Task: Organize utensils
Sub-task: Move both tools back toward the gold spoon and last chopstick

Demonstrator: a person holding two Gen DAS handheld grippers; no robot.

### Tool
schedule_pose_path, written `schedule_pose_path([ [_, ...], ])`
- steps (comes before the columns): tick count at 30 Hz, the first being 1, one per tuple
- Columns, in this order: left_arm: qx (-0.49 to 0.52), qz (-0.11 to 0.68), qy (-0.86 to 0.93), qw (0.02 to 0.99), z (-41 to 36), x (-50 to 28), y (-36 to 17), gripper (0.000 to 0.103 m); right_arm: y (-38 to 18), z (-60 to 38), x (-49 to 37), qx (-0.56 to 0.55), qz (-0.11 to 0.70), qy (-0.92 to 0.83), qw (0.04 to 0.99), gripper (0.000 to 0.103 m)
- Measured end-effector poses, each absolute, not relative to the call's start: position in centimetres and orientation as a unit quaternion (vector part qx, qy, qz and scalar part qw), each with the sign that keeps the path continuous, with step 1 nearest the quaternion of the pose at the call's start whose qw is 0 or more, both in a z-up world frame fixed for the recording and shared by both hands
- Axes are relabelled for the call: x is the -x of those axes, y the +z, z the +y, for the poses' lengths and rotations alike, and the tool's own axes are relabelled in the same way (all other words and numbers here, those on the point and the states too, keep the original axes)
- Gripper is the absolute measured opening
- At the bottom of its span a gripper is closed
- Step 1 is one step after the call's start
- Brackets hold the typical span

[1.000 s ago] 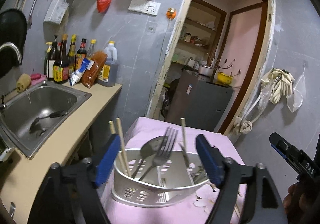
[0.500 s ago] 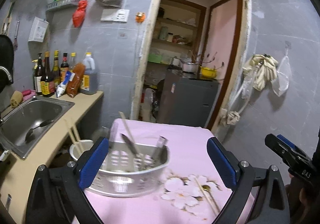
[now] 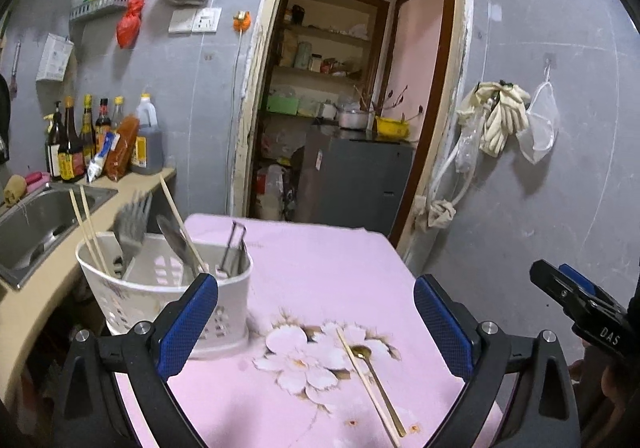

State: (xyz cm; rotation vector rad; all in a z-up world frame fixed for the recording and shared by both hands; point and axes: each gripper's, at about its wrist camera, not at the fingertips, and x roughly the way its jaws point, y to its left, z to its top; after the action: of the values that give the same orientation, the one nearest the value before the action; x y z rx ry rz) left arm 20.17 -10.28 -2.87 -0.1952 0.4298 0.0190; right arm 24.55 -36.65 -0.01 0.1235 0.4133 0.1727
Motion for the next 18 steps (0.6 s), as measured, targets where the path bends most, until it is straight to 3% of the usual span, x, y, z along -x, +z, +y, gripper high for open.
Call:
schedule_pose_path([
  [18,0.144,0.36,-0.005,0.922,-9.6,-24.6,-12.6,0.099,-10.2,-37.2,-27.2,-0.05,0.333,0.12,0.934,0.102],
])
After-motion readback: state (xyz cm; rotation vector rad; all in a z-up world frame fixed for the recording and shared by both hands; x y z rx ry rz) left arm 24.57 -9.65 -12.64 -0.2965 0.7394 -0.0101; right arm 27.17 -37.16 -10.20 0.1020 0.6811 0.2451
